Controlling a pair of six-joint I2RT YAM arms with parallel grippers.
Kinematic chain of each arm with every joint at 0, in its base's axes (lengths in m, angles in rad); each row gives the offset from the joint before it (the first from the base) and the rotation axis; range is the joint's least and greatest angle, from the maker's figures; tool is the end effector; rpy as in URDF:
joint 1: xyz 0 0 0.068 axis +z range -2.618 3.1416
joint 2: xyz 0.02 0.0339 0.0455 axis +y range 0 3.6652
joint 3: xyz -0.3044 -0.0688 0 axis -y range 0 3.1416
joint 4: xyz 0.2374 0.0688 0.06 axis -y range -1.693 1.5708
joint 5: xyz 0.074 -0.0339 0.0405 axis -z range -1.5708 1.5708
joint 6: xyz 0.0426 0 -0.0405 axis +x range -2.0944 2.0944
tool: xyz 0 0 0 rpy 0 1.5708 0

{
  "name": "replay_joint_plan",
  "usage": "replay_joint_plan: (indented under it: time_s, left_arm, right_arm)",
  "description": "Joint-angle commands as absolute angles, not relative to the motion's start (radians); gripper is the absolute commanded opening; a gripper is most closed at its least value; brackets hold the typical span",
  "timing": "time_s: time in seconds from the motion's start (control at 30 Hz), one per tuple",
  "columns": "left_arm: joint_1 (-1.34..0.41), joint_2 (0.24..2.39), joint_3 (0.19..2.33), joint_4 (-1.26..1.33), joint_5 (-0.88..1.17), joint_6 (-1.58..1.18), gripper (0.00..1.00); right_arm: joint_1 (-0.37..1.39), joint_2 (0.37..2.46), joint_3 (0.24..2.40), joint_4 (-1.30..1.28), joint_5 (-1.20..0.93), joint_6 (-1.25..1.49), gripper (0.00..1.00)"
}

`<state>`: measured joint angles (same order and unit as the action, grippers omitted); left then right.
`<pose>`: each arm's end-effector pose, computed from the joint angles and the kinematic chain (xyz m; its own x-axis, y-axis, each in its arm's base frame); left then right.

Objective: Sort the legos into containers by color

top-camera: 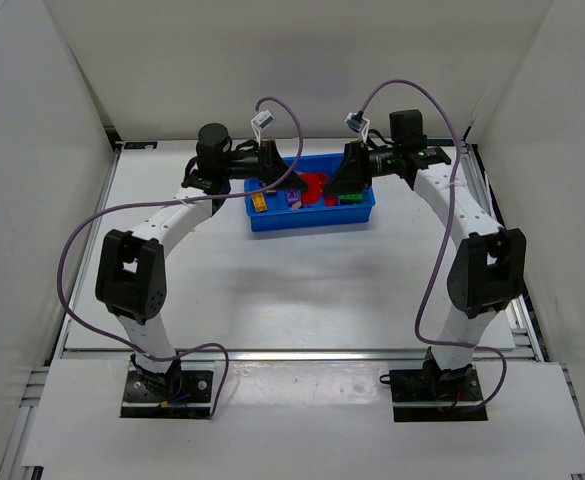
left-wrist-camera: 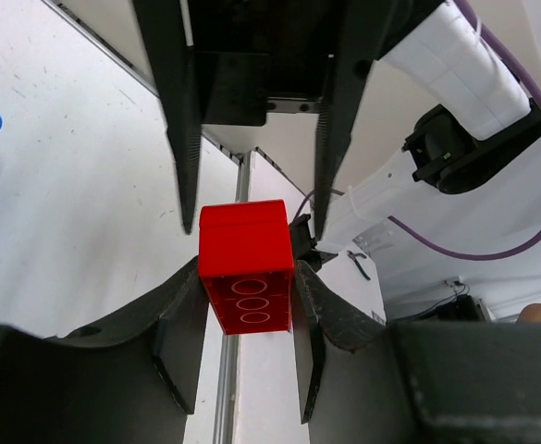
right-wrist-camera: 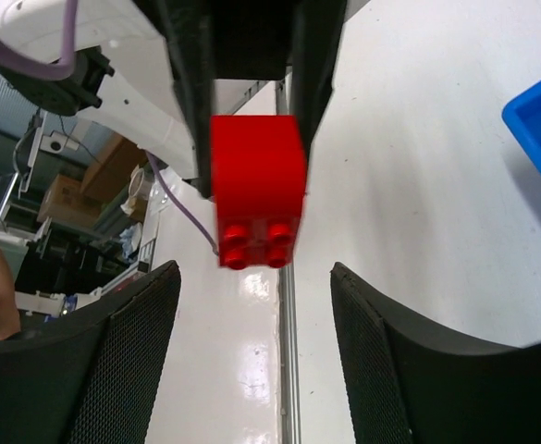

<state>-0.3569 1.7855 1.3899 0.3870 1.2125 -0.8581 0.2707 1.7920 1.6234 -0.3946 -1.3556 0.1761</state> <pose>0.3758 -0.1827 0.3740 -0.7618 0.0009 -0.6478 0.6478 0.0032 -0.7618 0.3754 0.1474 0.3854 -0.6559 -0.1432 -0.7411 -0.7497 0.0101 0.6616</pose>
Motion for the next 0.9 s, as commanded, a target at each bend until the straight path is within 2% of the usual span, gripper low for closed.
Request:
replay_joint_plan:
  time_s: [0.0, 0.27, 0.37, 0.4, 0.43, 0.53, 0.6, 0.63, 0.73, 0.87]
  left_arm:
    - [-0.371, 1.730, 1.434, 0.405, 1.215, -0.850, 0.10]
    - [-0.396, 1.743, 1.450, 0.406, 1.204, -0.848, 0.10]
    - [-0.403, 1.753, 1.453, 0.405, 1.200, -0.842, 0.10]
    - [-0.403, 1.758, 1.459, 0.406, 1.200, -0.841, 0.10]
    - [-0.403, 1.759, 1.460, 0.407, 1.195, -0.838, 0.11]
    - [-0.403, 1.764, 1.468, 0.407, 1.192, -0.827, 0.10]
    - [-0.403, 1.767, 1.465, 0.407, 1.190, -0.825, 0.10]
    - [-0.400, 1.767, 1.459, 0.407, 1.189, -0.822, 0.10]
    - [-0.388, 1.760, 1.436, 0.407, 1.170, -0.808, 0.10]
    - [-0.351, 1.740, 1.398, 0.407, 1.125, -0.795, 0.10]
  right_arm:
    - [0.275, 1.796, 1.671, -0.336, -1.339, 0.215, 0.70]
    - [0.287, 1.810, 1.670, -0.256, -1.338, 0.288, 0.70]
    - [0.302, 1.807, 1.683, -0.245, -1.342, 0.287, 0.65]
    - [0.305, 1.806, 1.686, -0.244, -1.342, 0.287, 0.62]
    - [0.311, 1.804, 1.684, -0.244, -1.342, 0.287, 0.53]
    - [0.324, 1.801, 1.677, -0.241, -1.364, 0.282, 0.37]
    - [0.330, 1.793, 1.671, -0.241, -1.379, 0.276, 0.30]
    - [0.336, 1.793, 1.664, -0.242, -1.385, 0.275, 0.21]
    - [0.336, 1.783, 1.655, -0.262, -1.393, 0.261, 0.08]
    - [0.319, 1.766, 1.640, -0.317, -1.397, 0.210, 0.03]
